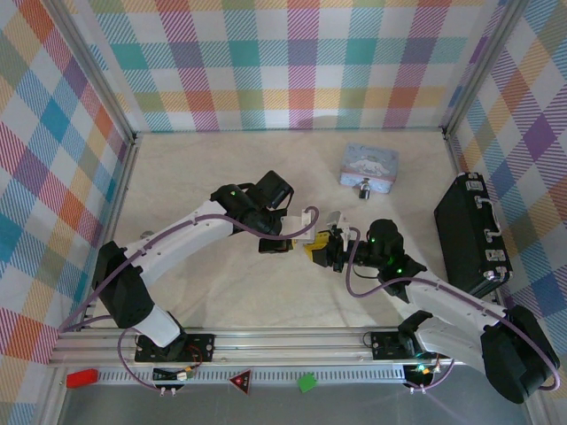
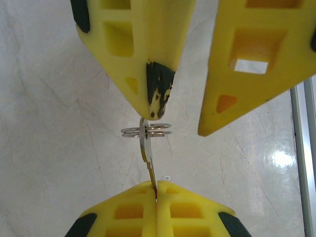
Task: Unlock a padlock with a key
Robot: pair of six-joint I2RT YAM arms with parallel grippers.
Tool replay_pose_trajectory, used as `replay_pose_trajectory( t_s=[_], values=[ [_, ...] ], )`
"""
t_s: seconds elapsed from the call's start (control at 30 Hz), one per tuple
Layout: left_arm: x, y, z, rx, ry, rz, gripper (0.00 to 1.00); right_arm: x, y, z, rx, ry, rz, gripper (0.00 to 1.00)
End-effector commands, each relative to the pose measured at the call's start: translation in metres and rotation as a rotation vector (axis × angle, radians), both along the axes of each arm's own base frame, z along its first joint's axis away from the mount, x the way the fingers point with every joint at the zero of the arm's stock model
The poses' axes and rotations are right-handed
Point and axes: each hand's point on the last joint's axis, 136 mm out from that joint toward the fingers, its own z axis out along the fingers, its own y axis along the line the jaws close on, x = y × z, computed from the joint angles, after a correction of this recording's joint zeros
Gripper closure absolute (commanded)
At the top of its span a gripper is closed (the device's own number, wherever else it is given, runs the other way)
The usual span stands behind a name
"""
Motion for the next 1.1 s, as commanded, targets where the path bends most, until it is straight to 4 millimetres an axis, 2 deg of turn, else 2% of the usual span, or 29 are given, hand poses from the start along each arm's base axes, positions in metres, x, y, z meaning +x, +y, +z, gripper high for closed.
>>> replay_pose_trajectory(
  t_s=[0.0,0.23,0.6,0.83,1.07],
  values=[
    [-0.016,-0.003,0.005,-0.011,0.012,-0.062,1.00,0.004,0.004,0.015,0.024,-0.065,0.004,0.74],
    [-0.018,-0.003,0.005,-0.006,0.008,-0.066,1.00,0.020,-0.005,0.009,-0.003,-0.082,-0.116,0.68],
    [-0.019,-0.003,0.007,-0.016,0.007,-0.071,1.00,0.011,0.001,0.007,-0.004,-0.067,-0.041,0.67],
    [-0.017,-0.001,0.008,-0.013,-0.013,-0.063,1.00,0.005,0.002,-0.002,-0.043,-0.053,-0.003,0.76],
    [-0.017,-0.001,0.007,-0.011,-0.011,-0.065,1.00,0.007,0.001,0.000,-0.047,-0.065,-0.015,0.87]
  ],
)
